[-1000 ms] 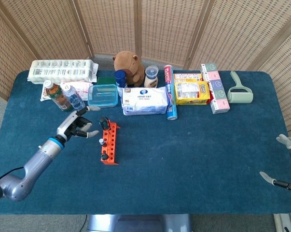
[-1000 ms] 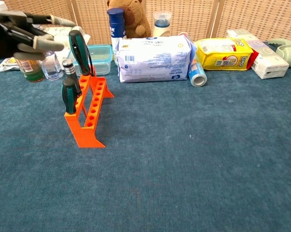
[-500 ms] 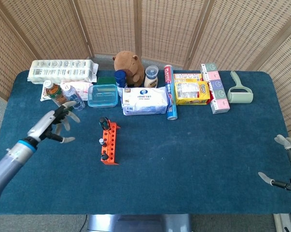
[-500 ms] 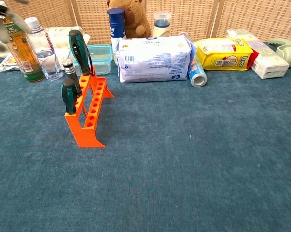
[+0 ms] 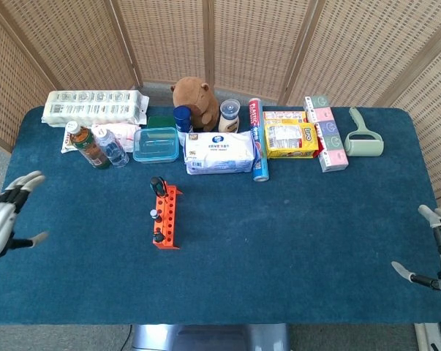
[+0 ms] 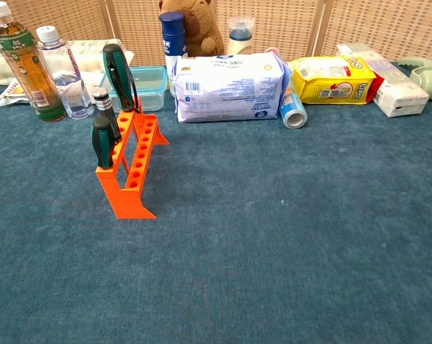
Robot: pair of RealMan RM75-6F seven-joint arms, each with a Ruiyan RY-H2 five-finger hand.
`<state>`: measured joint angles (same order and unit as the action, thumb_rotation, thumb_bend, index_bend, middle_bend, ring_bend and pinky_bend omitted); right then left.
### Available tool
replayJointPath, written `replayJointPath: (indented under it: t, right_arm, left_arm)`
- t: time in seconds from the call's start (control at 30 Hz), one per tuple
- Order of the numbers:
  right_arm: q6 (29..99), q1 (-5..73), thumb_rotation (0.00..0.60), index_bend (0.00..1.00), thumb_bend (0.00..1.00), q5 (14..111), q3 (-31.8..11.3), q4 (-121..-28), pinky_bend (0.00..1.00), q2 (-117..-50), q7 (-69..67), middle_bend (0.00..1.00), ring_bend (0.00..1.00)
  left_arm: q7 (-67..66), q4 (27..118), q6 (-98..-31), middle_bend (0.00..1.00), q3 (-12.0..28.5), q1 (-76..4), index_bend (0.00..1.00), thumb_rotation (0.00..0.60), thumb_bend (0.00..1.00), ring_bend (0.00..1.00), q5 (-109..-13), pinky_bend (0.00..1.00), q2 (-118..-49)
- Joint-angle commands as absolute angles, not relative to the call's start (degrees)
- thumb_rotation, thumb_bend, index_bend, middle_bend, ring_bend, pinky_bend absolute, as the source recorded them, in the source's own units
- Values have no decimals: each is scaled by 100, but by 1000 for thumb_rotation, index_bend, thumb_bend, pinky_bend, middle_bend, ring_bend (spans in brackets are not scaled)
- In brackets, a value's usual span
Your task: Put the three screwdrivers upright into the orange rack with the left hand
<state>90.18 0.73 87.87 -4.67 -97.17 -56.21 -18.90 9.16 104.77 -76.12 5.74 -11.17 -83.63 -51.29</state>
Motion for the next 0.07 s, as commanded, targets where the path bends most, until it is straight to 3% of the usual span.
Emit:
replayJointPath:
  t: [0.03,0.07]
  right_arm:
    - [9028,58,600,15,0,8782,-452,-9692,7,-5627,-1572,96,35]
    - [9017,55,600,14,0,8751,-451,-9677,6,-5626,-1399,93,32]
  left_arm:
    - [15,10614,-8411,0,244,-464,0,600,89,0,-8516,182,-5278]
    - [-81,10655,-8648,0,185,-312,0,600,89,0,-8582,182,-5341]
